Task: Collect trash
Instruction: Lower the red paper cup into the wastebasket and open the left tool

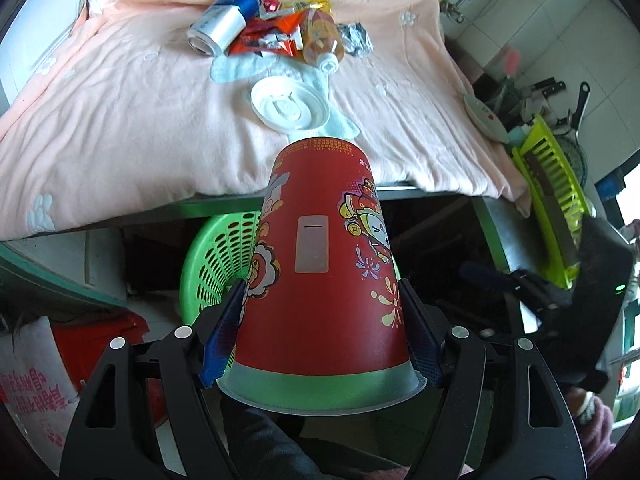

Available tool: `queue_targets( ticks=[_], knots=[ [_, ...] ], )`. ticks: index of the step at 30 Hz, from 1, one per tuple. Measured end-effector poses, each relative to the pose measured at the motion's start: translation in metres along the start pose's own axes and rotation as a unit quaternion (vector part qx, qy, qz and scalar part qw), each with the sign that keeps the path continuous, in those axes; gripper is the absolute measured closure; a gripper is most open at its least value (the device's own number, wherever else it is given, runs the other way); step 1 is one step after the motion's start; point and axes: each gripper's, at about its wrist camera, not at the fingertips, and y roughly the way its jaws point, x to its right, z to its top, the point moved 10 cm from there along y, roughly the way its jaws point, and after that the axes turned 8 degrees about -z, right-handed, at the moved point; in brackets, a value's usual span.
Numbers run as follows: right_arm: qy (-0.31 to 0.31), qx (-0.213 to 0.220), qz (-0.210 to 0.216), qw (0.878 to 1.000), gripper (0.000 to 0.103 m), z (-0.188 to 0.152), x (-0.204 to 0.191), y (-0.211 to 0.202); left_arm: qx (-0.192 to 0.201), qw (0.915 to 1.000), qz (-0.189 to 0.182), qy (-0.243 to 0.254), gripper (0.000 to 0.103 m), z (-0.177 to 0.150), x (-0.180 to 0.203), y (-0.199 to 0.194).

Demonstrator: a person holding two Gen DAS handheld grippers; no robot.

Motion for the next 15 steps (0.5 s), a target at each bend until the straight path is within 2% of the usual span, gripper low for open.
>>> queue_targets(
  ticks=[3, 13, 15],
  knots=[
    [0.008, 0.016, -0.014, 1.0, 0.025, 0.003, 0.013, -0.014, -0.014, 0.9999, 0.001, 0.004, 0.03, -0.007, 0.003, 0.012],
    [0.027, 0.04, -0.024, 0.999, 0.023, 0.01, 0.031, -0.037, -0.033, 0.9987, 0.027, 0.029, 0.028, -0.015, 0.008, 0.032],
    [0.026, 0.041, -0.023, 0.999, 0.022, 0.011, 0.029, -0.038, -0.034, 0.9987, 0.026, 0.027, 0.02, -0.016, 0.007, 0.033]
  ],
)
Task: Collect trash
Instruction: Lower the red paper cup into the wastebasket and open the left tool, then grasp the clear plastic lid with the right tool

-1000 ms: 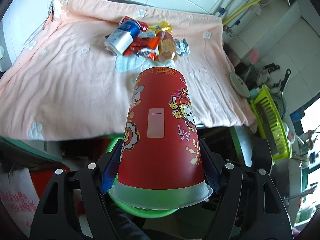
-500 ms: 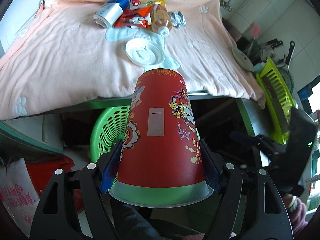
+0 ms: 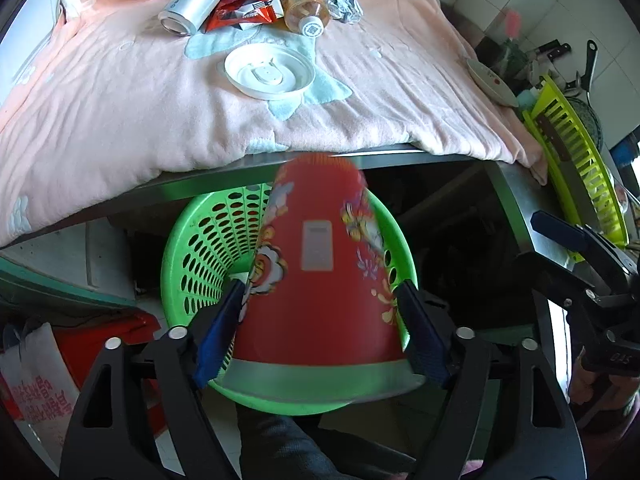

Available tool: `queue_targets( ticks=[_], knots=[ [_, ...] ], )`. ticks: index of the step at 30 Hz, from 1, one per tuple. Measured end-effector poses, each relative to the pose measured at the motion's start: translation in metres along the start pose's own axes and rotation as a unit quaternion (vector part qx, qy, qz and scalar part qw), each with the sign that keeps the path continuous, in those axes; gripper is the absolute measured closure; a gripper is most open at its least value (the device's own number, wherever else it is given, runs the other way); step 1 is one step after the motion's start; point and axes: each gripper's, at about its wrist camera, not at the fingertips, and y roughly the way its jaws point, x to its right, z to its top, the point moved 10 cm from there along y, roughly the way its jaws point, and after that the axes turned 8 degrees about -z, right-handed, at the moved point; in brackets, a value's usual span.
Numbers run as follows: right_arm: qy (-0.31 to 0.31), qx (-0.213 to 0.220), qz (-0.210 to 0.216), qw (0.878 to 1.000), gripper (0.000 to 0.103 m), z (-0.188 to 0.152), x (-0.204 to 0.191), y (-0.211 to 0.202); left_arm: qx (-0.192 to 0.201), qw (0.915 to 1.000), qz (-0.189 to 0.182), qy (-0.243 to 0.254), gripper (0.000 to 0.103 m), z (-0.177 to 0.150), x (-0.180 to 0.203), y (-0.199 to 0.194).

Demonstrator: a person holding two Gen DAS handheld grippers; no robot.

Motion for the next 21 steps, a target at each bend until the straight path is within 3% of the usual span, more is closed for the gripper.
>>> queue_targets(
  ticks=[8, 21],
  knots=[
    [-0.009, 0.003, 0.003, 1.0, 0.018, 0.008, -0.01, 0.001, 0.011, 0.9999, 0.007, -0.003, 0.018, 0.001, -0.005, -0.009],
    [-0.02, -0.005, 0.019, 1.0, 0.017, 0.039, -0.032, 0.023, 0.078, 0.9953, 0.057, -0.007, 0.015, 0.031, -0.038, -0.059]
  ],
)
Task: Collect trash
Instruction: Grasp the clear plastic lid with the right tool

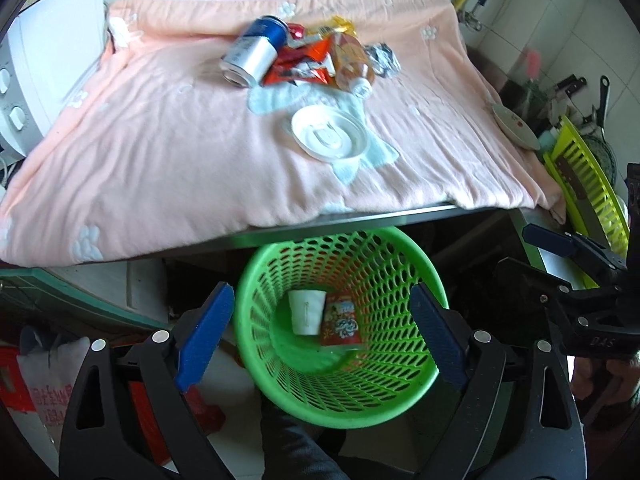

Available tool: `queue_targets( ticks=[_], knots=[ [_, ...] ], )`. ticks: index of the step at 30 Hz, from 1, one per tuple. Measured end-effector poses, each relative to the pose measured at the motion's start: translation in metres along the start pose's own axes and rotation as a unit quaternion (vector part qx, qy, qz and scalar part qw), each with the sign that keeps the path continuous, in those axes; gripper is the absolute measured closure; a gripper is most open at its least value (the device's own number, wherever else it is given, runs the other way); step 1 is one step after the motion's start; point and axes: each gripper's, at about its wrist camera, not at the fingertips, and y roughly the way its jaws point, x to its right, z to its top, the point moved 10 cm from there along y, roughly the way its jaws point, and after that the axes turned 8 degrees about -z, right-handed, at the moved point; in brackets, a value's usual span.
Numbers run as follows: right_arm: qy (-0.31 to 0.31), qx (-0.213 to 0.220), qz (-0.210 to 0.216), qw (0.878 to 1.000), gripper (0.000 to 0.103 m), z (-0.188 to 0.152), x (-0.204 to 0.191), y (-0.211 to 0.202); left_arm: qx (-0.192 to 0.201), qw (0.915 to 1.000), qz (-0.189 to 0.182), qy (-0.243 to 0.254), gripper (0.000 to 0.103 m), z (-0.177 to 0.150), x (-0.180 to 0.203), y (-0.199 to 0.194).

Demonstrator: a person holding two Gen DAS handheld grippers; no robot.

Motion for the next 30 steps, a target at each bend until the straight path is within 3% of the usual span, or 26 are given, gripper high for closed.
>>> queue_targets(
  ticks=[14, 30],
  knots=[
    [-0.043, -0.023, 0.019, 0.999, 0.01, 0.065, -0.035, 0.072, 0.037, 0.9979, 0.043, -0.031, 0.014, 0.05, -0.067, -0.017],
    [-0.041, -0.08, 0.015, 0.996, 0.009, 0.101, -0.042, 0.16, 0.029, 0.9975, 0.055, -0.033, 0.012, 0.114, -0.115, 0.008]
  ],
)
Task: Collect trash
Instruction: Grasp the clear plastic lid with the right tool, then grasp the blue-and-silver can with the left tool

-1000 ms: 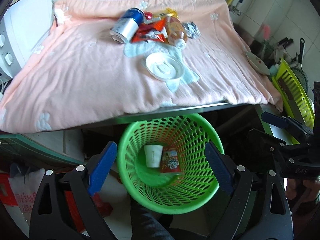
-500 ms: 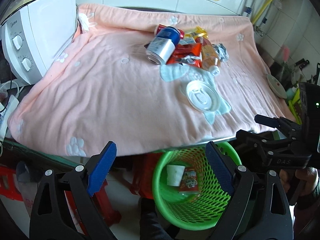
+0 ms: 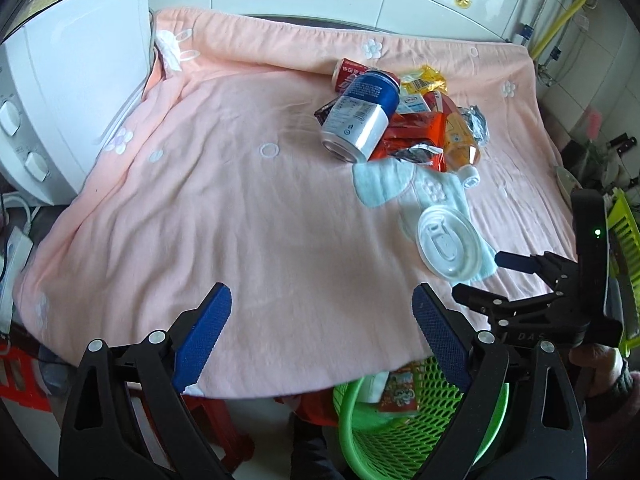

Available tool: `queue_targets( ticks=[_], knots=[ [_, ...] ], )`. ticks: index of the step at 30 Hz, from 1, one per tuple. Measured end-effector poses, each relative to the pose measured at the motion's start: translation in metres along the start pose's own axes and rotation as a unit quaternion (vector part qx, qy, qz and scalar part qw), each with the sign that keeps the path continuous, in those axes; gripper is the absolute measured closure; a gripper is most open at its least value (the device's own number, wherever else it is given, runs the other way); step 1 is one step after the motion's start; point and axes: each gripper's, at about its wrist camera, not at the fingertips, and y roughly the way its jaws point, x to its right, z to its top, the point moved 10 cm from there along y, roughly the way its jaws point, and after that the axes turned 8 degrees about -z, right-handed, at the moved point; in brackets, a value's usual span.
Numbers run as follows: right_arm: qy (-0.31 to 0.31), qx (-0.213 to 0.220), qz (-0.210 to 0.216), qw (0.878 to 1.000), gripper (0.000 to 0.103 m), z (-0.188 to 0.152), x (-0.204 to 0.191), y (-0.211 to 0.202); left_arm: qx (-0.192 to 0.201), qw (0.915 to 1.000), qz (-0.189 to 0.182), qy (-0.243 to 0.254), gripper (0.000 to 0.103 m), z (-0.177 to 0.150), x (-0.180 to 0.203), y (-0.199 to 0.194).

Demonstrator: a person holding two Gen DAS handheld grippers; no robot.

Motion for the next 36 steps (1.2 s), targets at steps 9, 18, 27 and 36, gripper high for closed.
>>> queue_targets(
  ticks=[9, 18, 27, 36],
  knots=[
    [0.009, -0.018, 0.004, 1.0, 0.008, 0.013, -0.004, 0.026, -0.005, 0.9995, -0.002, 0.032, 0.011, 0.037, -0.005, 0.022],
    [0.019, -0.027, -0.001, 0.999, 0.016, 0.019, -0.006, 0.037, -0.014, 0.9966, -0.018, 0.079, 0.01, 0.076, 0.003, 0.055],
    [0.029, -0.025, -0.001, 0.999, 0.016, 0.021, -0.009, 0.034, -0.012, 0.9888, -0.048, 0.141, 0.01, 0.125, 0.03, 0.098],
    [0.033, -0.012, -0.006, 0.999, 0.016, 0.019, 0.004, 0.012, -0.014, 0.9838, -0.117, 0.135, 0.011, 0.164, 0.041, 0.138]
  ],
)
